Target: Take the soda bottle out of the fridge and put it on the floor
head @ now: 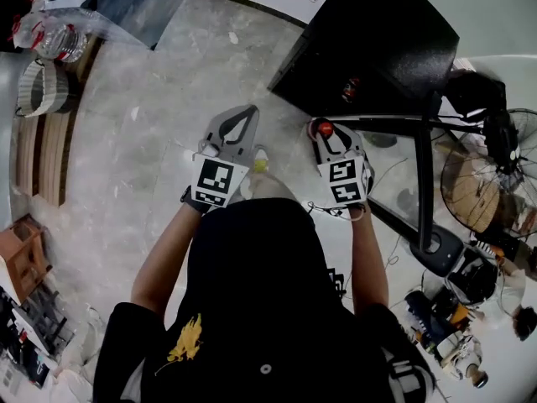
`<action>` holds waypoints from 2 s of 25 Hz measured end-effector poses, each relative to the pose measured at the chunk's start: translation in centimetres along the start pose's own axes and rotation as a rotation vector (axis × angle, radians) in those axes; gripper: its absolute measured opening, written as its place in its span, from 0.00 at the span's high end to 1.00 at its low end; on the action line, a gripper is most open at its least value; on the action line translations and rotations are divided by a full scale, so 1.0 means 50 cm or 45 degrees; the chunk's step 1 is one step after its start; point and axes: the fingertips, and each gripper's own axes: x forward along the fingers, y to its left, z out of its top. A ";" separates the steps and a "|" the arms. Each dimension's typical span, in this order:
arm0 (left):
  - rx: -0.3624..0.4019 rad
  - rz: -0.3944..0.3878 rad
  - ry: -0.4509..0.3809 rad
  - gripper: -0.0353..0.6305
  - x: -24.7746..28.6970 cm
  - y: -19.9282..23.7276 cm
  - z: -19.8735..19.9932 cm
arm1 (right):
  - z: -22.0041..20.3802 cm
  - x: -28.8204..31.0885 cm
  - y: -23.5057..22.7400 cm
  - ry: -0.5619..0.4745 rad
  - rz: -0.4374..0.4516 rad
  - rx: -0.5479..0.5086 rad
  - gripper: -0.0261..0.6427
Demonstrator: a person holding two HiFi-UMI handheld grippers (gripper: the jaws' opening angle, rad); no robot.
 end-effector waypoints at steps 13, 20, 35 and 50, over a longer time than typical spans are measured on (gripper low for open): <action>0.005 -0.216 0.033 0.92 0.052 0.058 -0.065 | -0.024 0.071 0.044 0.163 -0.051 0.070 0.77; -0.003 -0.235 0.072 0.92 0.098 0.056 -0.100 | -0.055 0.114 0.030 0.199 -0.025 0.092 0.77; -0.025 -0.181 0.107 0.92 0.136 0.107 -0.253 | -0.153 0.306 0.091 0.347 0.126 -0.038 0.77; -0.074 -0.064 0.186 0.92 0.148 0.152 -0.422 | -0.242 0.464 0.148 0.428 0.209 -0.130 0.78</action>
